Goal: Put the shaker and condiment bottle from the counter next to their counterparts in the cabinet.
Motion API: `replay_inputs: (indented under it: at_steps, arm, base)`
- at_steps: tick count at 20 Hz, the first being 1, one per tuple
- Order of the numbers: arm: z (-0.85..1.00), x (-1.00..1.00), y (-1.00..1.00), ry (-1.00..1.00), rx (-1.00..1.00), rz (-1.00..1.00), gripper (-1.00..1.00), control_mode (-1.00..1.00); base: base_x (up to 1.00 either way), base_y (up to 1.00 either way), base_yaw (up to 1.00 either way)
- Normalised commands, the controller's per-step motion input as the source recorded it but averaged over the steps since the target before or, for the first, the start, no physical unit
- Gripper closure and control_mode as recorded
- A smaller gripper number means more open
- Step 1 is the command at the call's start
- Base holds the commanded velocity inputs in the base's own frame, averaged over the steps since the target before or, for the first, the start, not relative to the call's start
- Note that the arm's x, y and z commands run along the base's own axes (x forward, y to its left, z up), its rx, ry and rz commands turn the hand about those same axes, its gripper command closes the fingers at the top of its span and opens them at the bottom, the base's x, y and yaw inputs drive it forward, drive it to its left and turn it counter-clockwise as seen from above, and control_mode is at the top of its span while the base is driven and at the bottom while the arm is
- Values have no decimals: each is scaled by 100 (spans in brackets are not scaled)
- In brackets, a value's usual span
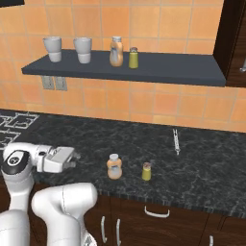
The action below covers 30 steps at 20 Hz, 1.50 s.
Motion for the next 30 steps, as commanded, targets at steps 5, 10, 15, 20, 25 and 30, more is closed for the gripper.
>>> replay_inputs:
  at_steps: [5,10,15,20,25,30]
  arm:
    - [-9,23,-32,0,0,0,-100,-100]
    - [0,1,-5,0,0,-1,-100,-100]
    - [-4,0,-26,-2,0,6,-100,-100]
    - [-10,0,-45,-6,0,11,-100,-100]
    - [0,11,0,0,0,0,-100,-100]
    - [-22,27,-17,0,0,0,-100,-100]
  base:
    - [0,0,0]
    - [0,0,0]
    - [0,0,0]
    - [0,0,0]
    - [0,0,0]
    - [0,0,0]
